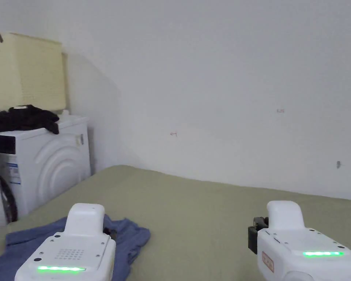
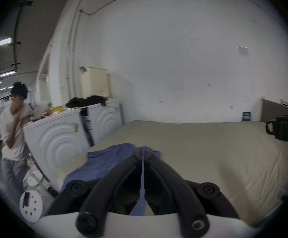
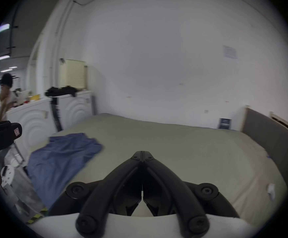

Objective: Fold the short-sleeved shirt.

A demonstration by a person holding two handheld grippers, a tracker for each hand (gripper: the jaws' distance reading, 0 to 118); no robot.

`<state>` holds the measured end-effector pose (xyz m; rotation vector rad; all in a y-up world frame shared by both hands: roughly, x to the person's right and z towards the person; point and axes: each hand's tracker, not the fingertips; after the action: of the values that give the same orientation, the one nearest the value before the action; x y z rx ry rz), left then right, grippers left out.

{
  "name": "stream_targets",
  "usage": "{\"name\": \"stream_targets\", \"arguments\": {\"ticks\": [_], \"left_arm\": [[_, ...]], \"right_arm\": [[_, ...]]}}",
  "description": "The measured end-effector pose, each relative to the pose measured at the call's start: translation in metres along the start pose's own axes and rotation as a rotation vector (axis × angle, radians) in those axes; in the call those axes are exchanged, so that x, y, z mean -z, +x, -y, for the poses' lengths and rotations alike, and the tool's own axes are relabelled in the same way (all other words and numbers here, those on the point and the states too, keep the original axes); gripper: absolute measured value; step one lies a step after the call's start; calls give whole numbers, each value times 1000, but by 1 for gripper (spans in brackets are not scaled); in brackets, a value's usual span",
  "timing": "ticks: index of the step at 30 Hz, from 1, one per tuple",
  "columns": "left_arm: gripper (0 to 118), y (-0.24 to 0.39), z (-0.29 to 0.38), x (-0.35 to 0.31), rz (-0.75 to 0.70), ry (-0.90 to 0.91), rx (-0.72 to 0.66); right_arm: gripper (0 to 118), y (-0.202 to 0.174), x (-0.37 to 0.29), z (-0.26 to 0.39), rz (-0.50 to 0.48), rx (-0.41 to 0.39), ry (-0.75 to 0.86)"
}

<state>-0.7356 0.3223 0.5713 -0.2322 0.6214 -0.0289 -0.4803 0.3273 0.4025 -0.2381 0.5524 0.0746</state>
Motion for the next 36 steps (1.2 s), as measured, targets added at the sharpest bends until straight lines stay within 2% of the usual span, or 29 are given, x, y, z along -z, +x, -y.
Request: {"name": "stream_targets", "arguments": {"ticks": [4,8,13,19,23,26,30,31,33,36], "left_arm": [[3,-56,13,-30,-130,3,-28],[3,-86,25,-52,-213,-19,-28],[3,-96,32,-51,-228,-45,-40],[3,-92,28,-15,-157,-120,-34],[3,-84,17,51,-86,-194,-5],[3,-81,4,131,3,-314,-12],[4,-78,-17,269,193,-695,-4],[4,-75,-18,295,201,-736,-27],[4,-63,-17,357,262,-857,37],[5,-41,7,432,282,-1039,47]], "right_arm": [[2,-66,13,8,-167,-45,1],[2,-105,8,11,-255,-38,-17],[2,-116,13,15,-281,-47,-36],[2,-104,17,14,-275,-61,-42],[2,-86,26,22,-259,-72,-50],[2,-69,40,30,-235,-66,-80],[2,-40,67,44,-212,-48,-129],[2,-33,74,49,-203,-40,-140],[2,-18,87,59,-191,-13,-180],[3,1,105,73,-156,-6,-231]]}}
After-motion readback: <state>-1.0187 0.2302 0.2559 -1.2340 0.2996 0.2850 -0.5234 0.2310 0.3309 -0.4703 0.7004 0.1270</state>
